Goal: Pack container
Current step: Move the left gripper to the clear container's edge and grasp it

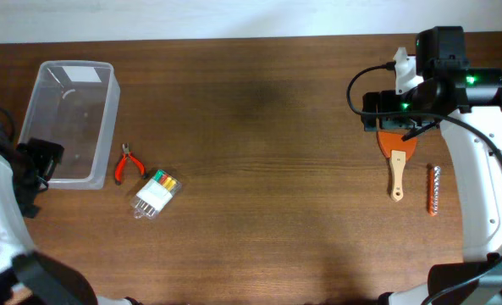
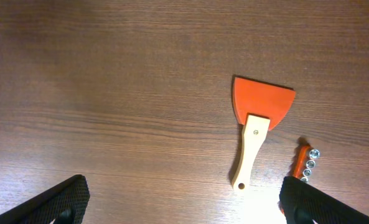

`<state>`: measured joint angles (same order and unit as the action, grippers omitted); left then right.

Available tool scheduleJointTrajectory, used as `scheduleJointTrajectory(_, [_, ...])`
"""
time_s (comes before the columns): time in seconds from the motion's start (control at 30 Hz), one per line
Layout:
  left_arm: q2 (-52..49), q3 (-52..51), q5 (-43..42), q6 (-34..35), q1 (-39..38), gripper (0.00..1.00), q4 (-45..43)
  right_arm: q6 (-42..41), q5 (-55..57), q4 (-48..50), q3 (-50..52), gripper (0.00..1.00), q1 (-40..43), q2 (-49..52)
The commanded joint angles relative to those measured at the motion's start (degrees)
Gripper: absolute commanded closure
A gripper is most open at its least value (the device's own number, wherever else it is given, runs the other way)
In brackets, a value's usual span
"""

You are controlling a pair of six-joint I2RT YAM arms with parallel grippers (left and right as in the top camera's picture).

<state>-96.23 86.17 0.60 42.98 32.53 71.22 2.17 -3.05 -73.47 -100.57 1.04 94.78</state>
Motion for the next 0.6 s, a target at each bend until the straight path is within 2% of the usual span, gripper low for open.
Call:
scheduleJointTrajectory(0.0, [-4.3, 1.1, -0.8, 6.7, 0.4, 0.01, -1.8, 0.6, 0.7, 0.0, -1.6, 0.01, 0.1, -0.1])
scheduleJointTrajectory(0.47, [-19.4, 1.1, -0.5, 6.7, 0.3, 0.00, -7.8, 0.4, 0.1, -0.3, -1.6, 0.01, 0.1, -0.1])
scheduleJointTrajectory(0.57, [-20.2, 1.1, -0.9, 6.7, 0.3, 0.10, -7.8, 0.4, 0.1, -0.3, -1.6, 0.01, 0.1, -0.1])
